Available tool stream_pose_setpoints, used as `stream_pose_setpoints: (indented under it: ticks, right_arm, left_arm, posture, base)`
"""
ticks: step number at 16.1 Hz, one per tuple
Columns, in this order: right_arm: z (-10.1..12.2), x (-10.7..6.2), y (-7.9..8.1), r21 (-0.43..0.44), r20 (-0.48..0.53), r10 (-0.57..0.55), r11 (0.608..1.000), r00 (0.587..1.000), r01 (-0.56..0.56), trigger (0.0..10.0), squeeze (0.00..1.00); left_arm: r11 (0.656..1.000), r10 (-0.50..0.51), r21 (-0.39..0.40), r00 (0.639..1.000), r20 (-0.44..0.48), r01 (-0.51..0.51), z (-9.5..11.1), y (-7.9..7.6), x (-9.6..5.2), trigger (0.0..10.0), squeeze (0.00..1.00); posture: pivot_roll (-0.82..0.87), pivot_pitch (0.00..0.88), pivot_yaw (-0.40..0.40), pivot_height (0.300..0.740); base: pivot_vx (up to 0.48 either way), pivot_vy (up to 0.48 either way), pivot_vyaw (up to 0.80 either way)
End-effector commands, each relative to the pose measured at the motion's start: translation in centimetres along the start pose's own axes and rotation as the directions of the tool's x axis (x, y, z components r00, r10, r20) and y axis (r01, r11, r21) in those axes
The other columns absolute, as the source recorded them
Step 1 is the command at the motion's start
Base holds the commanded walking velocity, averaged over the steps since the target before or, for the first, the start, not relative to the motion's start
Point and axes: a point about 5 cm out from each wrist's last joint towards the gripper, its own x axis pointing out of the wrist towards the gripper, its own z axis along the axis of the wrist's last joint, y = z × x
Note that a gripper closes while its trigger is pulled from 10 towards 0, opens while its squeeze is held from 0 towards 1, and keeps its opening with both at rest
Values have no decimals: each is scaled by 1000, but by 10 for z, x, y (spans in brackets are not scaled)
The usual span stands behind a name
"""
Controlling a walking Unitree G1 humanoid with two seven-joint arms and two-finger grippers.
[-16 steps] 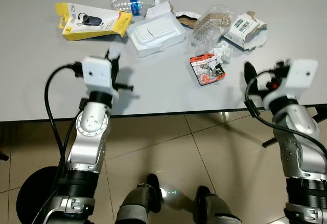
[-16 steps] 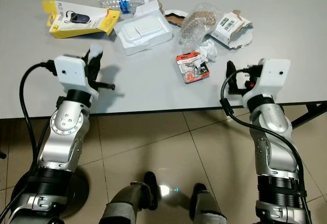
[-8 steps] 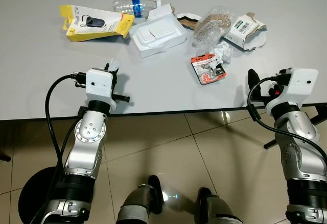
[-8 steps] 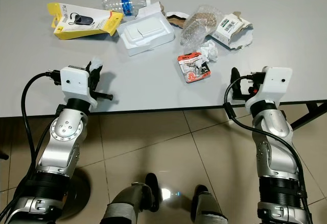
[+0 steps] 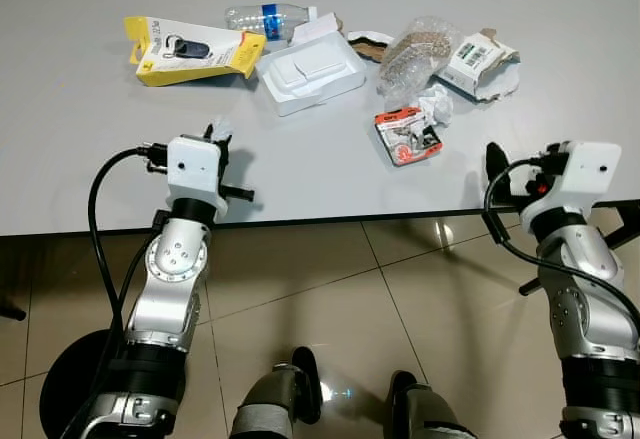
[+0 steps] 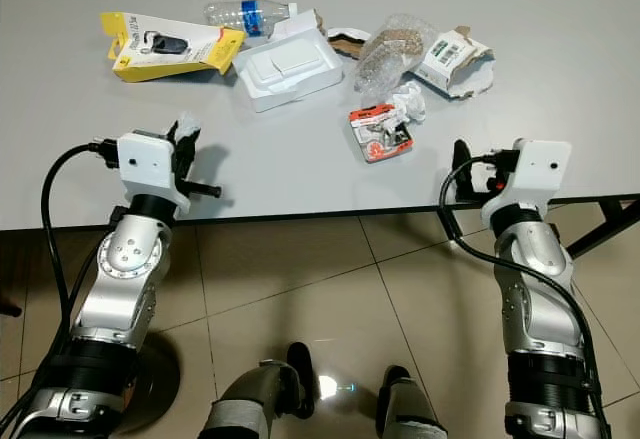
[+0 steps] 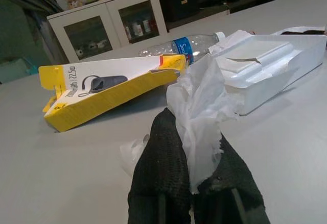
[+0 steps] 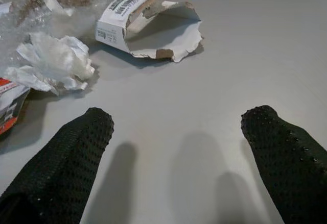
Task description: Picking trash to rubbish bin
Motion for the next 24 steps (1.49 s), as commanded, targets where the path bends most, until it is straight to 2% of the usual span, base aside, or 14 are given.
stream_pose_setpoints:
  ticks: [1, 3, 17, 24]
  right_arm:
    - [-1, -2, 0, -2, 7, 3, 1000, 1000, -3, 10000, 0]
    - [-2, -3, 0, -3, 3, 4, 1000, 1000, -4, 10000, 0]
    - [-3, -6, -2, 1, -3, -8, 1000, 1000, 8, 10000, 0]
    - [-5, -9, -2, 5, -10, -12, 1000, 1000, 12, 10000, 0]
  left_arm:
    - [1000, 7, 6, 1000, -9, -7, -4, 1, -5, 10000, 0]
    - [1000, 6, 7, 1000, -12, -6, -4, 1, -5, 10000, 0]
    - [1000, 14, 18, 1000, -9, -14, -4, 1, -5, 10000, 0]
    - [1000, 13, 16, 1000, -24, -13, -6, -2, -5, 10000, 0]
  posture:
    - [39, 251, 95, 740]
    - [39, 256, 95, 740]
    - [37, 278, 98, 740]
    - [35, 286, 101, 740]
  base:
    - [0, 0, 0]
    - [0, 0, 0]
    - [-283, 0, 0]
    - [0, 0, 0]
